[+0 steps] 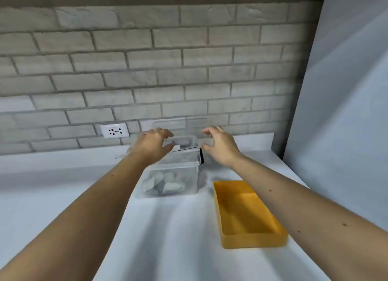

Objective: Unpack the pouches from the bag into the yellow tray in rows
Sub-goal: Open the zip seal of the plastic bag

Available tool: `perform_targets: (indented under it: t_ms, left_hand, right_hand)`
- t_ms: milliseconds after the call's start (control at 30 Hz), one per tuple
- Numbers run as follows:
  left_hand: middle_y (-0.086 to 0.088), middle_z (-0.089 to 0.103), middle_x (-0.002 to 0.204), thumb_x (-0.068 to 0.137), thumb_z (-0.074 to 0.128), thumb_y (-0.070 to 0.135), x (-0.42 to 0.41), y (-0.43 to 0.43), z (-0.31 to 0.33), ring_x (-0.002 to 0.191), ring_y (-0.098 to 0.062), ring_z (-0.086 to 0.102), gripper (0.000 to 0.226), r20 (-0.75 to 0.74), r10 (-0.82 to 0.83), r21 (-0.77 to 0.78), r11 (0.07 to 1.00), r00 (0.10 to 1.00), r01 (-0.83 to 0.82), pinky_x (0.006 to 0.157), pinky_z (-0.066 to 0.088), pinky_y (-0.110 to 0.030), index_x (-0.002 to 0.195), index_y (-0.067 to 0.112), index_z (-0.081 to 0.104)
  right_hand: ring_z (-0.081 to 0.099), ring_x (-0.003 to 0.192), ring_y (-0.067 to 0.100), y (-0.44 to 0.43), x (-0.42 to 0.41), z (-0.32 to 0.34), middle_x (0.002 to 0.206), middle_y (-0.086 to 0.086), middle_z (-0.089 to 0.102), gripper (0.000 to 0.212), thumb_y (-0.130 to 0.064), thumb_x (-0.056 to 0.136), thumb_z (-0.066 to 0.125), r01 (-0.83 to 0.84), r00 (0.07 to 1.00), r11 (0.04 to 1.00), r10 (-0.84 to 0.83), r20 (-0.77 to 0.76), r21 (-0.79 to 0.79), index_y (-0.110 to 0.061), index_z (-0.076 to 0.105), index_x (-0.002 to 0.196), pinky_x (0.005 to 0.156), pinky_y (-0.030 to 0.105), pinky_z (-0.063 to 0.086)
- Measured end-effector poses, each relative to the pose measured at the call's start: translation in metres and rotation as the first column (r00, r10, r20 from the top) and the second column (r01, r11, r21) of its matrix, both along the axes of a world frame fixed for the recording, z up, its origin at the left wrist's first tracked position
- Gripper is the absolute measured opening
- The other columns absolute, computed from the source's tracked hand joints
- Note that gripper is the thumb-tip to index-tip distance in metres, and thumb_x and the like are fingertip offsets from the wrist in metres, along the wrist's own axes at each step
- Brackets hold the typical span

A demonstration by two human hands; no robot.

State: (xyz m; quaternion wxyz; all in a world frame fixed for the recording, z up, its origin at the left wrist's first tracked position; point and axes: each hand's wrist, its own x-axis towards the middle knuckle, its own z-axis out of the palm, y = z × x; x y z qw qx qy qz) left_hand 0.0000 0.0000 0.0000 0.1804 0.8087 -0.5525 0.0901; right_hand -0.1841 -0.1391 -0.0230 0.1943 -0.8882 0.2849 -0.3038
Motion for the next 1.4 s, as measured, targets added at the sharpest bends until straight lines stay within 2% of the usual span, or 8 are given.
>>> perform_targets:
  t_ms: [167, 333, 533, 700, 867, 1033, 1133, 1400]
  left_hand:
    - [0.003, 0.051, 0.145, 0.091, 0.064, 0.047, 0.021, 0.006, -0.024, 0.131, -0.021, 0.048, 0.049, -0.047, 0.094, 0.205, 0.975, 0.994, -0.082, 0.109, 0.035, -0.040, 0.136, 0.033, 0.053]
    - [0.007, 0.065, 0.129, 0.096, 0.056, 0.045, 0.041, 0.005, -0.028, 0.121, -0.018, 0.057, 0.033, 0.089, 0.126, 0.249, 0.958, 0.988, -0.144, 0.099, 0.037, -0.031, 0.126, 0.033, 0.063]
    - [0.000, 0.073, 0.113, 0.097, 0.055, 0.049, 0.054, -0.010, -0.025, 0.107, -0.025, 0.062, 0.032, 0.112, 0.112, 0.142, 0.982, 0.987, -0.127, 0.093, 0.038, -0.033, 0.112, 0.027, 0.072]
    - [0.006, 0.071, 0.094, 0.097, 0.059, 0.040, 0.063, -0.021, -0.010, 0.087, -0.018, 0.055, 0.020, 0.067, 0.097, 0.074, 0.992, 0.993, -0.102, 0.081, 0.034, -0.029, 0.095, 0.026, 0.074]
    - [0.010, 0.076, 0.096, 0.099, 0.055, 0.030, 0.070, -0.027, 0.001, 0.099, -0.019, 0.066, 0.019, 0.056, 0.065, -0.002, 0.998, 0.996, -0.065, 0.091, 0.044, -0.032, 0.103, 0.027, 0.073]
    - [0.005, 0.077, 0.096, 0.100, 0.054, 0.023, 0.071, -0.020, 0.029, 0.096, -0.021, 0.071, 0.022, 0.099, -0.035, -0.240, 0.969, 0.995, 0.057, 0.095, 0.049, -0.038, 0.106, 0.022, 0.074]
    - [0.002, 0.076, 0.102, 0.097, 0.060, 0.028, 0.065, -0.012, 0.061, 0.097, -0.018, 0.071, 0.021, 0.142, -0.083, -0.385, 0.913, 0.986, 0.132, 0.093, 0.049, -0.030, 0.109, 0.019, 0.075]
    - [0.009, 0.068, 0.100, 0.089, 0.066, 0.036, 0.031, 0.015, 0.118, 0.085, 0.017, 0.058, 0.030, 0.127, -0.261, -0.602, 0.746, 0.957, 0.284, 0.089, 0.043, -0.011, 0.108, 0.014, 0.075]
  right_hand:
    - [0.055, 0.117, 0.019, -0.006, 0.015, -0.027, 0.135, -0.004, 0.050, 0.049, -0.032, 0.088, 0.069, -0.024, 0.995, 0.991, 0.037, -0.095, 0.134, -0.027, 0.053, 0.134, 0.098, 0.040, 0.045]
    - [0.058, 0.098, 0.019, -0.017, 0.027, -0.040, 0.125, -0.003, 0.055, 0.046, -0.026, 0.086, 0.073, -0.029, 0.993, 0.986, 0.048, -0.110, 0.167, -0.027, 0.058, 0.129, 0.088, 0.029, 0.046]
    - [0.064, 0.083, 0.017, -0.026, 0.042, -0.043, 0.096, 0.001, 0.071, 0.017, -0.026, 0.089, 0.069, -0.030, 0.999, 0.966, 0.032, -0.003, 0.257, -0.019, 0.072, 0.105, 0.077, 0.029, 0.052]
    - [0.068, 0.069, 0.029, -0.031, 0.050, -0.036, 0.082, 0.013, 0.073, 0.015, -0.016, 0.093, 0.064, -0.028, 0.995, 0.937, -0.008, 0.101, 0.347, -0.008, 0.074, 0.099, 0.074, 0.034, 0.057]
    - [0.064, 0.065, 0.022, -0.035, 0.061, -0.023, 0.097, 0.010, 0.070, 0.021, 0.000, 0.097, 0.050, -0.093, 0.964, 0.864, -0.045, 0.261, 0.495, -0.003, 0.067, 0.109, 0.070, 0.033, 0.060]
    - [0.067, 0.066, 0.018, -0.039, 0.064, 0.007, 0.094, 0.012, 0.069, 0.025, 0.007, 0.094, 0.048, -0.191, 0.912, 0.859, -0.025, 0.410, 0.476, -0.011, 0.066, 0.098, 0.074, 0.033, 0.059]
    - [0.069, 0.066, 0.017, -0.031, 0.051, 0.039, 0.091, 0.009, 0.070, 0.025, 0.004, 0.094, 0.051, -0.248, 0.864, 0.873, 0.003, 0.504, 0.420, -0.016, 0.065, 0.090, 0.068, 0.027, 0.057]
    - [0.068, 0.063, 0.018, 0.013, -0.002, 0.097, 0.074, 0.007, 0.067, 0.007, -0.012, 0.093, 0.061, -0.349, 0.736, 0.897, 0.085, 0.672, 0.270, -0.009, 0.067, 0.090, 0.065, 0.031, 0.057]
